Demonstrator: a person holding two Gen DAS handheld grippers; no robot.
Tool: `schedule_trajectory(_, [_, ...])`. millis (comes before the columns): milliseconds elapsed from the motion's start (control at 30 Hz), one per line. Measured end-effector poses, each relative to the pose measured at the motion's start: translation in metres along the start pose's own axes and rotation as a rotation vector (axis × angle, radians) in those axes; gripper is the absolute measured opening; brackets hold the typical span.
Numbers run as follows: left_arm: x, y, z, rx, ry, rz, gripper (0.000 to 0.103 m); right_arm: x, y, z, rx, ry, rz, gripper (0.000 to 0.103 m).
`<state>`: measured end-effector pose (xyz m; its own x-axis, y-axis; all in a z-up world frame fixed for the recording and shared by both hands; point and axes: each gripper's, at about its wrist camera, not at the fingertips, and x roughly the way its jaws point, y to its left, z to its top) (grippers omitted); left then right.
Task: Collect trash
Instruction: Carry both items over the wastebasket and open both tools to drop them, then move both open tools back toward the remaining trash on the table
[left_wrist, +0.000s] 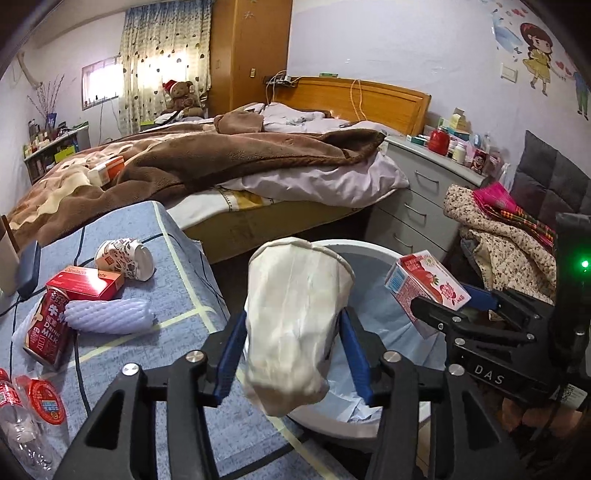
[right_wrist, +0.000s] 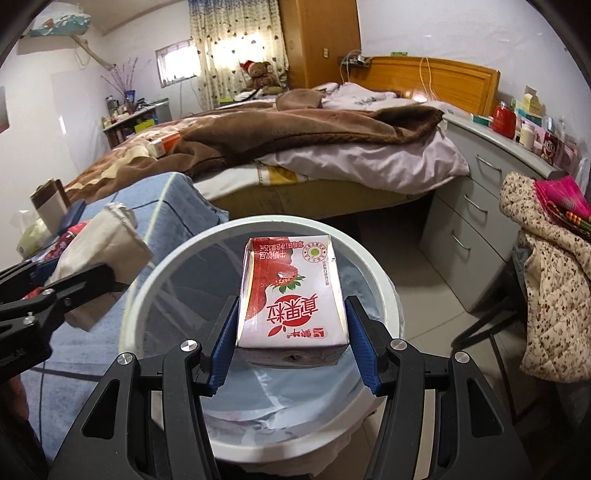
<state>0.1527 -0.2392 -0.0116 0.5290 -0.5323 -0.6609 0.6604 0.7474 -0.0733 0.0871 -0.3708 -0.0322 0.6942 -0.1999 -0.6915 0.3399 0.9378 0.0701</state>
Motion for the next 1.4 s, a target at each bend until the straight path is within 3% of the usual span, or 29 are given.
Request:
schedule_trajectory(67, [0.003, 0.003, 0.001, -0.010, 0.003, -0.003, 0.067, 0.003, -0.002, 0.000, 0.003, 0.013, -0.001, 0.058])
schedule_trajectory(167, [0.004, 0.007, 0.001, -0.016, 0.003, 0.005, 0.070, 0.007, -0.004, 0.000, 0.014, 0.025, -0.003, 0.068])
schedule_trajectory(267, [0.003, 0.011, 0.002, -0.024, 0.001, 0.006, 0.074, 0.007, -0.005, 0.001, 0.021, 0.021, 0.004, 0.071])
schedule_trajectory(700, [-0.030, 0.042, -0.007, -0.082, -0.046, 0.053, 0.075, -0.007, 0.016, 0.007, 0.007, -0.023, 0.041, 0.071])
schedule_trajectory(1400, [-0.134, 0.146, -0.062, -0.246, -0.152, 0.300, 0.078, -0.020, 0.121, 0.005, -0.145, -0.071, 0.249, 0.071])
